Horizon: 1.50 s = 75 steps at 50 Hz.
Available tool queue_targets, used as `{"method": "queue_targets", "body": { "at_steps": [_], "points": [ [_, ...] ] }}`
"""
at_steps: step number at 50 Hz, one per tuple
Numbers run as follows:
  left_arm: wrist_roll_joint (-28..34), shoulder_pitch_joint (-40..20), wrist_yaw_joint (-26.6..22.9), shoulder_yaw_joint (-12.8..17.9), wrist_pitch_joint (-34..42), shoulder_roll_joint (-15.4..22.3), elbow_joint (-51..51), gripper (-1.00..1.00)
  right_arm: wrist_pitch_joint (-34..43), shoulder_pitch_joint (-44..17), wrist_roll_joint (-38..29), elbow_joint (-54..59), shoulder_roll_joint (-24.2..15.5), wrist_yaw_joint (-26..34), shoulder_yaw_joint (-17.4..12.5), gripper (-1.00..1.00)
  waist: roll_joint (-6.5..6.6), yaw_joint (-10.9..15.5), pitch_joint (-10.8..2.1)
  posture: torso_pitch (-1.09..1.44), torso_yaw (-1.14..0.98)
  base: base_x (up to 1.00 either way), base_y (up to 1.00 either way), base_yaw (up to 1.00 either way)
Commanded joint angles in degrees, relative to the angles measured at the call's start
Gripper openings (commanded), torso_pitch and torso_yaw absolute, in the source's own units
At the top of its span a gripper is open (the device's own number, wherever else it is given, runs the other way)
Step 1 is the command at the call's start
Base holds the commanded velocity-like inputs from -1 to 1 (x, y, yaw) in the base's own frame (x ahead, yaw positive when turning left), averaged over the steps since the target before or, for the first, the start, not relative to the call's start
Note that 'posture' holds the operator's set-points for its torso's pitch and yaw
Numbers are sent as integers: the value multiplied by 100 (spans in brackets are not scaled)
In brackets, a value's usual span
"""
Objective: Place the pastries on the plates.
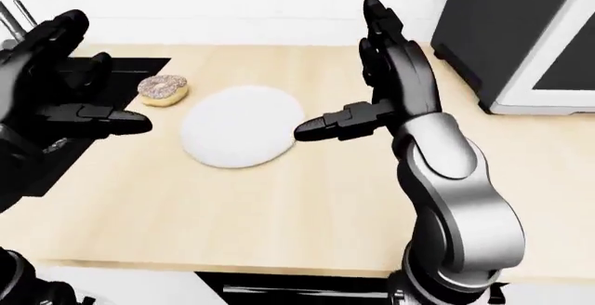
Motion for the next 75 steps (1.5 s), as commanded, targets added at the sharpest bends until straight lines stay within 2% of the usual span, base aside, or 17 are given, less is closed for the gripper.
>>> {"method": "queue_targets", "body": {
  "at_steps": [1,5,8,11,27,30,31,32,33,34,36,37,46,52,62,67,75],
  "points": [
    [54,-268,-64,63,-331,132,-48,100,-110,-217,-65,-176,-76,-48,-53,100,77,39,-219,0,0,19,0,0],
    [144,-383,-147,49,-383,221,169,100,-67,-321,-92,-152,-112,-18,-47,100,16,91,-87,0,0,23,0,0],
    [184,-417,-184,52,-388,237,221,100,-48,-348,-156,-149,-147,9,9,100,-392,86,-105,0,0,23,5,0],
    [209,-520,-201,62,-357,280,292,100,41,-470,-177,-126,-152,40,-36,100,-348,136,-172,0,0,29,14,0],
    [49,-786,-197,223,-242,526,498,100,265,-867,-314,-53,-196,124,50,100,59,15,-192,0,0,38,19,0],
    [11,-762,-184,231,-290,567,529,100,215,-893,-326,-20,-151,123,56,100,256,-35,-197,0,0,38,27,0],
    [-7,-762,-173,240,-282,575,524,100,189,-885,-331,-10,-153,130,64,100,379,-46,-237,0,0,24,16,0],
    [-12,-750,-171,228,-306,585,538,100,189,-888,-334,-6,-157,136,47,100,617,-12,-319,0,0,12,2,0],
    [-23,-751,-165,228,-317,592,555,100,208,-896,-333,-20,-162,139,31,100,514,11,-188,0,0,3,0,0],
    [-35,-751,-150,224,-321,594,560,100,191,-887,-329,-20,-162,145,8,100,553,-78,-163,0,0,0,0,0],
    [-72,-774,-114,233,-321,586,586,100,196,-881,-314,-37,-175,153,-35,100,441,-112,-139,0,0,0,0,0],
    [-65,-796,-95,188,-351,582,640,100,171,-858,-308,-32,-184,155,-55,100,362,-37,-265,0,0,0,0,0],
    [380,-780,-217,-233,-799,465,1090,100,123,-678,-240,-81,-278,176,-144,100,-138,82,-184,0,0,0,0,0],
    [1291,-1045,-687,-625,-1334,373,1953,100,-118,-484,-259,14,-273,192,-124,100,-84,161,-303,0,0,0,0,0],
    [2974,-1898,-1337,-1173,-2664,-204,4124,100,-366,-387,-331,180,-220,214,-66,100,-224,198,-349,0,0,0,0,0],
    [3917,-2229,-1735,-1446,-3360,-267,5370,100,-288,-390,-342,111,-209,214,-79,100,-257,209,-368,0,0,0,0,0],
    [5240,-3006,-1795,-1521,-5401,-224,8234,100,-418,-403,-400,249,-109,127,27,100,-254,224,-407,0,0,0,0,0]
  ]
}}
